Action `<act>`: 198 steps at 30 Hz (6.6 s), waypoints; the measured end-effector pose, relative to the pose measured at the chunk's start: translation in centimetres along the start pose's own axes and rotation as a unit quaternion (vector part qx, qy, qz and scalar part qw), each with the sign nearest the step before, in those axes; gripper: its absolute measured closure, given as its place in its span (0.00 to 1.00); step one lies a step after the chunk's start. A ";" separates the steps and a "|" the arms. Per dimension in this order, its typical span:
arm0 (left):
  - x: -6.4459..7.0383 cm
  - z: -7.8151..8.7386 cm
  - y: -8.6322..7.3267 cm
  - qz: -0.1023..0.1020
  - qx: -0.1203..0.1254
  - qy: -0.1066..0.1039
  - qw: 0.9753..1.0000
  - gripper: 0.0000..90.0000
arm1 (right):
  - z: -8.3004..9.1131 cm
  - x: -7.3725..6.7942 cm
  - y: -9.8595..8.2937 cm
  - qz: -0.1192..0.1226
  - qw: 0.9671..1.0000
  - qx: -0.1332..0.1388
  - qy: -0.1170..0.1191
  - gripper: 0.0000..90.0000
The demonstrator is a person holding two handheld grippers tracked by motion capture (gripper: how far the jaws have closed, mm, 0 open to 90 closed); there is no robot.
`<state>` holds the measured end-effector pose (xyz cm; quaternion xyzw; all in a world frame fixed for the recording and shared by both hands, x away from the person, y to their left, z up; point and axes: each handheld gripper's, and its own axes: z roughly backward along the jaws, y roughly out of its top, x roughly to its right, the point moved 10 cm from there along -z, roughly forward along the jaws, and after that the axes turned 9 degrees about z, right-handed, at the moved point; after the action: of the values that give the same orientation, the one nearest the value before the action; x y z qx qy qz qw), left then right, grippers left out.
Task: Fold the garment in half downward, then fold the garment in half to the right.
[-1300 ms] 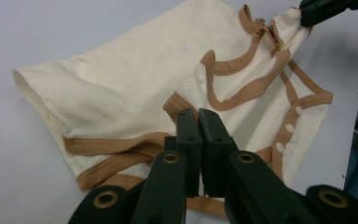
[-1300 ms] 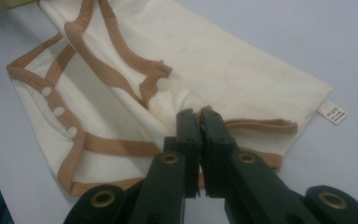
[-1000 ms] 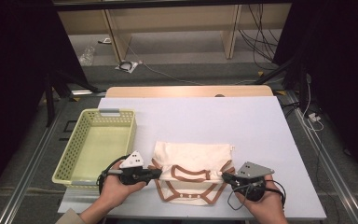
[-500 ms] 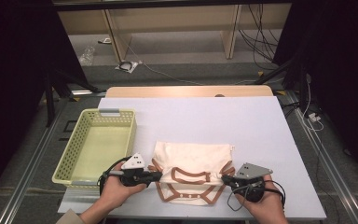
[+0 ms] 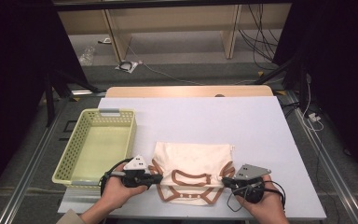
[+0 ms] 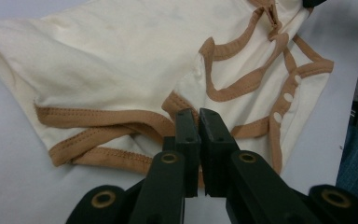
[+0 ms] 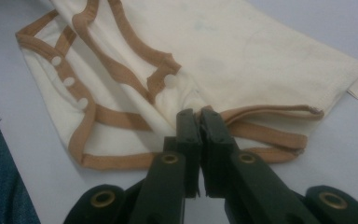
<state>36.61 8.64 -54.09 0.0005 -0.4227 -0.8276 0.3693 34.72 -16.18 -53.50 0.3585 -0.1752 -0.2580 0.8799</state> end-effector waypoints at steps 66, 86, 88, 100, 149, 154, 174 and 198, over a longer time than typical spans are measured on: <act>1.0 3.1 0.6 -0.012 0.010 0.007 1.000 0.73 | 1.6 0.2 -1.9 -0.010 0.999 -0.014 0.038 0.93; 2.3 -2.6 1.6 -0.012 -0.061 -0.030 0.998 1.00 | -4.3 2.3 1.7 -0.051 0.994 -0.088 0.044 1.00; 2.2 -2.7 1.3 -0.015 -0.068 -0.030 0.997 1.00 | -4.5 2.0 1.4 -0.048 0.993 -0.097 0.053 1.00; 2.5 -3.1 -0.2 -0.021 -0.097 -0.041 0.994 0.99 | -3.5 0.2 0.7 -0.040 0.989 -0.105 0.098 1.00; 2.9 -1.0 0.1 -0.002 0.002 -0.010 1.000 0.42 | -3.2 0.1 3.9 -0.076 0.996 0.037 0.039 0.49; 3.0 -0.7 -0.2 0.007 0.011 -0.014 1.000 0.38 | -3.3 0.5 4.6 -0.088 0.994 0.051 0.032 0.41; 2.5 -0.4 -0.8 0.013 0.010 0.019 1.000 0.43 | -3.3 0.5 4.6 -0.092 0.994 0.057 0.030 0.40; 1.5 -0.8 -2.0 0.046 -0.023 0.073 0.996 0.46 | -2.8 0.6 4.6 -0.090 0.994 0.062 0.028 0.39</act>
<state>34.54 7.97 -55.57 0.0327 -0.3746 -0.8170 0.4371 38.08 -12.24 -52.02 0.4335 -0.1332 -0.3148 0.8338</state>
